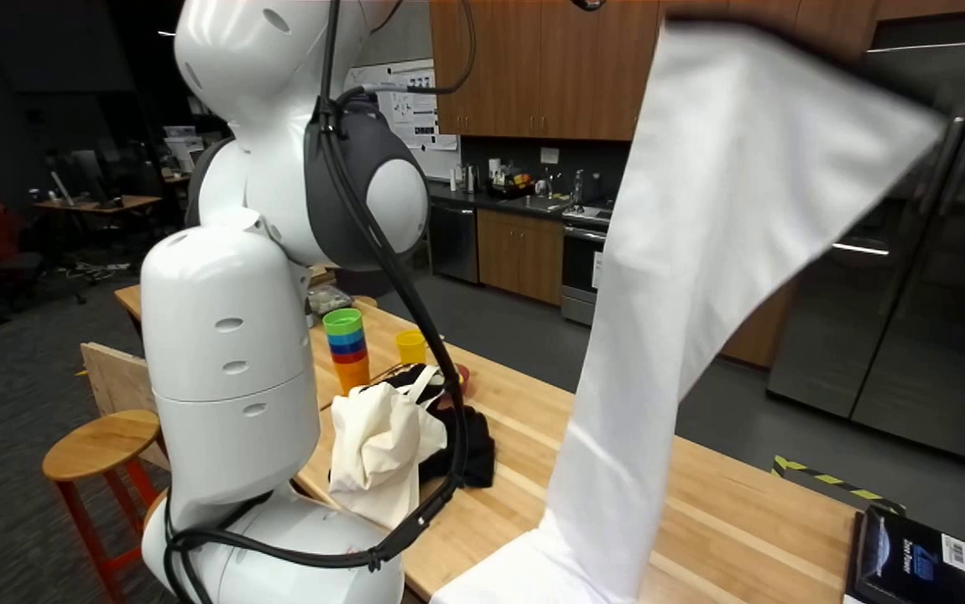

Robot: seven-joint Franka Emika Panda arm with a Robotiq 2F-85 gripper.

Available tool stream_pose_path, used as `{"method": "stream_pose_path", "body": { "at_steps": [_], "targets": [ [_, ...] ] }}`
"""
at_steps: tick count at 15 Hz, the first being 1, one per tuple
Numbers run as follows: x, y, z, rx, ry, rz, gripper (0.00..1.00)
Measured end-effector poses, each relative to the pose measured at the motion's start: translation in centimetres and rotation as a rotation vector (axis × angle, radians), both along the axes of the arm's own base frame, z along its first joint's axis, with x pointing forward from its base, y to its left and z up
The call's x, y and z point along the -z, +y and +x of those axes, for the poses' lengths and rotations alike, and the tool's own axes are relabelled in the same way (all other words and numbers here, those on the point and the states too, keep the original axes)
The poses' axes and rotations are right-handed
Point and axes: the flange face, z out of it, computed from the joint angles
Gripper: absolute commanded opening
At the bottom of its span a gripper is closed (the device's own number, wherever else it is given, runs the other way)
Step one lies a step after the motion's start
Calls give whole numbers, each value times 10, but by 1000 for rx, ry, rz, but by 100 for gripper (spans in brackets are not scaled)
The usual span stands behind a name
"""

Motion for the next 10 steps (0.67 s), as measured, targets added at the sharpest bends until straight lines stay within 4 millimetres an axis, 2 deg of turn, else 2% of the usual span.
{"method": "stream_pose_path", "body": {
  "at_steps": [2,7,10],
  "targets": [
    [13,0,14,7,39,7,30],
    [52,5,64,7,135,-3,30],
    [65,8,79,7,163,-7,30]
  ]
}}
